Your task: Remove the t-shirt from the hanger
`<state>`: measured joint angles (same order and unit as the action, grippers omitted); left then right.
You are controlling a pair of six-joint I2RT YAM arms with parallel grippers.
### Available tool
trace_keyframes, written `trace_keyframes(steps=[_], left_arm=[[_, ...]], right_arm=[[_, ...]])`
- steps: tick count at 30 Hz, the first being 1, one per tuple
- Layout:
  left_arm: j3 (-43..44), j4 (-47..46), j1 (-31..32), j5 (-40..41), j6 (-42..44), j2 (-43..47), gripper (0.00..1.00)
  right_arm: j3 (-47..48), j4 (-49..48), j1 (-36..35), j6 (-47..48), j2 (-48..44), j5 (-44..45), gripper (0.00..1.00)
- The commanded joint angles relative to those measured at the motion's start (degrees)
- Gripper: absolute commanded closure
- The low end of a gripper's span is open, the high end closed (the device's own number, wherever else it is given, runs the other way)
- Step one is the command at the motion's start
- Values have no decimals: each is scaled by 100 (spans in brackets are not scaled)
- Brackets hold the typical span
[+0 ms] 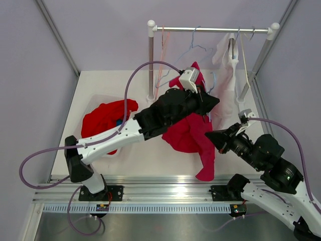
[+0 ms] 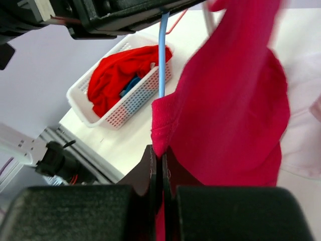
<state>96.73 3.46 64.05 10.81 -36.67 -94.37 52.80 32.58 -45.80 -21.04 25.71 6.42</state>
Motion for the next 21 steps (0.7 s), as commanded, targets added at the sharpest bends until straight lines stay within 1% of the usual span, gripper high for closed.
trace_keyframes(steps=[1,2,3,4,5,6,8,10,13,15,17,21], left_arm=[[-347,-319,-60,114,274,681,100],[-469,-320,-59,158,274,839,100],[-601,-477,-59,167,257,1163,100],[-863,-617,-59,193,248,1340,100],[-979,-688,-68,272,256,1507,100],[-1094,-776,-68,334,300,1666,100],[-1366,-1014,-68,518,370,2079,100],[-1394,-1146,-94,571,485,2290,100],[-1218,-1102,-252,151,318,2300,100],[-1043,-1146,-384,-96,274,2239,100],[-920,-1181,-455,-123,344,2221,100],[-778,-1313,-481,-97,625,2247,100]], right_arm=[[266,-349,-52,-76,-111,-359,95],[284,-314,-52,-119,-102,-604,85],[301,-305,-52,-120,-93,-850,72],[319,-296,-52,-137,-76,-1026,56],[336,-252,-52,-172,-58,-1341,30],[345,-252,-52,-190,-49,-1501,22],[328,-252,-52,-269,-23,-1835,8],[214,-217,-52,-313,21,-1890,5],[-23,-234,-52,-366,91,-1950,3],[-207,-444,-52,-497,179,-2257,3],[-304,-637,-69,-603,267,-2547,3],[-410,-954,-323,-621,294,-2943,2]])
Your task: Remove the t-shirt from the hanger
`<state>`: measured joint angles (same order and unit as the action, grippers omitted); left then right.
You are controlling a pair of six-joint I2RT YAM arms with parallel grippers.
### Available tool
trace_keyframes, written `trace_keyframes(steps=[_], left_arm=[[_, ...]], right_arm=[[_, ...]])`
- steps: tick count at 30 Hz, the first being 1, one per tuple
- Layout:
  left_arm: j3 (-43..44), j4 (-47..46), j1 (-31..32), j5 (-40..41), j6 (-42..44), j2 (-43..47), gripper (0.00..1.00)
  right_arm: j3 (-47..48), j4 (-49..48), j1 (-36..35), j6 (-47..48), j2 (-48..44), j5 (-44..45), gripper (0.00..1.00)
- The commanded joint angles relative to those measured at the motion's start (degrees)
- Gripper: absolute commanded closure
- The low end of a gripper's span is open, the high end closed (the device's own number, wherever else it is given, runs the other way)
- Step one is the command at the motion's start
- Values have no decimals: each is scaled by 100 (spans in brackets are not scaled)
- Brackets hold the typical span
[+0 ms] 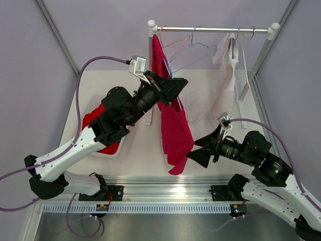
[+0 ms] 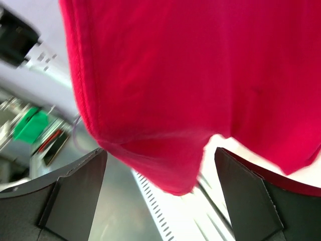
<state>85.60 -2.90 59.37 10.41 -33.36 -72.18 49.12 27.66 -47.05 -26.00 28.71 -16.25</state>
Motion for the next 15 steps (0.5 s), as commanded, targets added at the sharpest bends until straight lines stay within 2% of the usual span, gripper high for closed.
trace_keyframes(steps=[1,3,5,7,9,10,11,12,14,15], left_arm=[[334,-729,-14,-48,322,38,100],[326,-774,-14,-22,383,46,100],[299,-818,-14,13,401,46,100],[264,-800,-14,-4,314,64,100],[238,-835,-14,-180,182,99,100],[238,-809,-14,-224,138,160,100],[298,-757,-14,-259,111,187,100],[351,-678,-14,-251,120,213,100],[544,-441,-22,-181,216,301,100],[606,-353,-22,-163,269,336,100]], right_arm=[[-52,-533,-234,-142,12,-773,2],[-87,-761,-357,-195,108,-1099,2],[-96,-858,-489,-178,222,-1048,2],[-96,-832,-664,-108,275,-662,2],[-114,-736,-692,-2,345,41,10],[-114,-675,-692,-2,442,269,17],[-148,-674,-692,-19,477,663,49],[-192,-709,-692,-19,513,728,64],[-306,-823,-709,-63,618,624,84],[-350,-858,-735,-63,653,527,98]])
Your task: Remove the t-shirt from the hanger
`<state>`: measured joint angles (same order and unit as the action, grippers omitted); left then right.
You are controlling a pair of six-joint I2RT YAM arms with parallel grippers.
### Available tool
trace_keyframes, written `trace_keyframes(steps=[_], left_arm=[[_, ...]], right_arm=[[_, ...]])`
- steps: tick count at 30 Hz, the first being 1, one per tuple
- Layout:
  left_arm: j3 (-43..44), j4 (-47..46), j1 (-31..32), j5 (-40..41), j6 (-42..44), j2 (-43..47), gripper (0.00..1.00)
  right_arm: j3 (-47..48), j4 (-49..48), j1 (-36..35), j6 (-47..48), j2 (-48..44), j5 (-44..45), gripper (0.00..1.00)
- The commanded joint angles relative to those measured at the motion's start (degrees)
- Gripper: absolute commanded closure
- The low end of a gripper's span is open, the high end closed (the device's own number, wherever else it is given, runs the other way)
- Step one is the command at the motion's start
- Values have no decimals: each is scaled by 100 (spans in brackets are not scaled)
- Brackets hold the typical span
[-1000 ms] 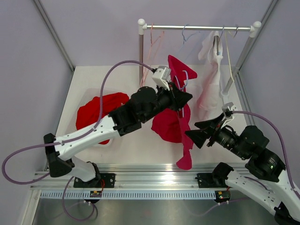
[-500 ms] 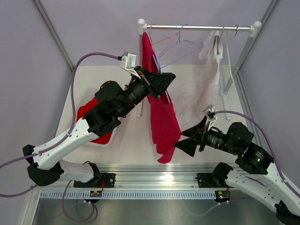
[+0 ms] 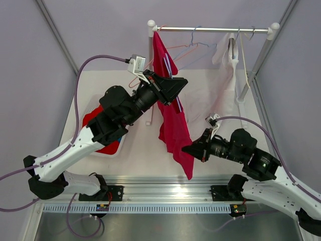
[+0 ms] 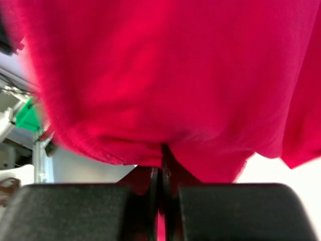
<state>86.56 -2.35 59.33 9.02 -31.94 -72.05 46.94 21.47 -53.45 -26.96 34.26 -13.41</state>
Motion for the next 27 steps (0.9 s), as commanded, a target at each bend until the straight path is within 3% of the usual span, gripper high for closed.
trace_keyframes(steps=[1,6,14,18,23,26,27], left_arm=[[624,-372,-18,21,249,384,100],[1133,-196,-255,39,583,595,100],[1917,59,-475,118,1085,771,100],[1751,217,-475,-31,638,912,100],[1320,147,-475,-786,-187,1026,100],[917,147,-466,-1104,-330,1131,100],[784,147,-466,-1112,-321,1184,100]], right_arm=[[-202,-258,-165,42,177,103,100],[-475,-83,-638,112,467,13,100],[-862,58,-1387,-134,222,734,100],[-836,67,-1396,-82,212,1024,100],[-230,296,-1405,24,898,1982,100],[60,173,-1414,112,714,1974,62],[183,208,-1414,138,618,1948,38]])
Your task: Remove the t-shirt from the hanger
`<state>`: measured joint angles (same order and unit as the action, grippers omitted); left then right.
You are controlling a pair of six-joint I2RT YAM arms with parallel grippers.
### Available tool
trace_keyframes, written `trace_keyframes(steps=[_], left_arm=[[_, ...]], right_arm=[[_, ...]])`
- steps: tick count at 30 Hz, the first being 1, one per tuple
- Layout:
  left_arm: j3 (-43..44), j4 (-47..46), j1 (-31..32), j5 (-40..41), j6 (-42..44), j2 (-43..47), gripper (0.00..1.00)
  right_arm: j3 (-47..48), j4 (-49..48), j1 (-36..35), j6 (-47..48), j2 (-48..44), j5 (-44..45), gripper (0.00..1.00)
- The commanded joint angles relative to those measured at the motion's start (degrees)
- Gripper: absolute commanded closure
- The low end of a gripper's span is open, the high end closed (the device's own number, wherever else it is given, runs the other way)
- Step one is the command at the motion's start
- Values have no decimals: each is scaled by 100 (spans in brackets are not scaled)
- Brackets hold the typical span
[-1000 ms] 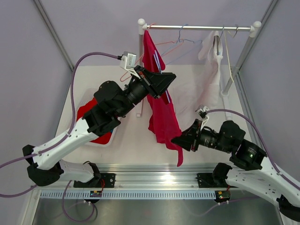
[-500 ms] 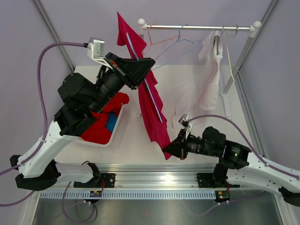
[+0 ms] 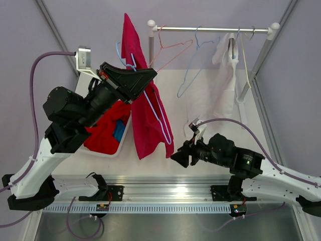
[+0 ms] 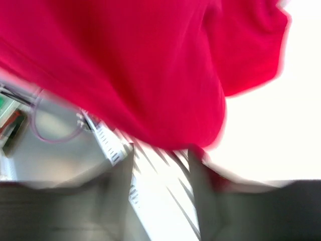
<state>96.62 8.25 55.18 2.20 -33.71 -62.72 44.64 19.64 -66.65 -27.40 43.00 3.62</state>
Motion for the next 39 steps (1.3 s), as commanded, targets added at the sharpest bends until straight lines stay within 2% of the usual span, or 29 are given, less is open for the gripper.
trace_keyframes(steps=[1,3,8,15,17,26,28,29,30,34,36,39], left_arm=[[-362,-913,-42,-344,-109,321,100],[-801,-896,-42,-142,92,558,100],[-1408,-860,-33,764,550,875,100],[-1453,-843,177,1160,787,568,100],[-1462,-843,239,1239,796,533,100],[-1444,-843,353,1116,717,515,100],[-1470,-843,371,1134,708,533,100],[-1479,-843,371,1134,700,541,100],[-1505,-843,371,1151,700,567,100],[-1549,-843,371,1178,656,638,100],[-1550,-738,371,1134,647,664,100],[-1400,-457,371,941,743,699,76]], right_arm=[[744,592,-94,182,-431,149,30],[1071,760,-94,226,-678,-1,22],[2214,990,-94,542,-688,-291,21],[3480,884,-137,1323,908,349,24],[3726,726,-243,1465,1148,657,25],[4334,620,-480,1931,2045,684,28],[4220,498,-480,1905,2115,780,37],[4158,445,-480,1887,2107,816,45],[4062,323,-506,1844,2089,894,66],[3912,119,-550,1791,1993,1255,100],[3816,-3,-603,1782,1879,1491,100],[3570,-266,-603,1668,1590,1685,100]])
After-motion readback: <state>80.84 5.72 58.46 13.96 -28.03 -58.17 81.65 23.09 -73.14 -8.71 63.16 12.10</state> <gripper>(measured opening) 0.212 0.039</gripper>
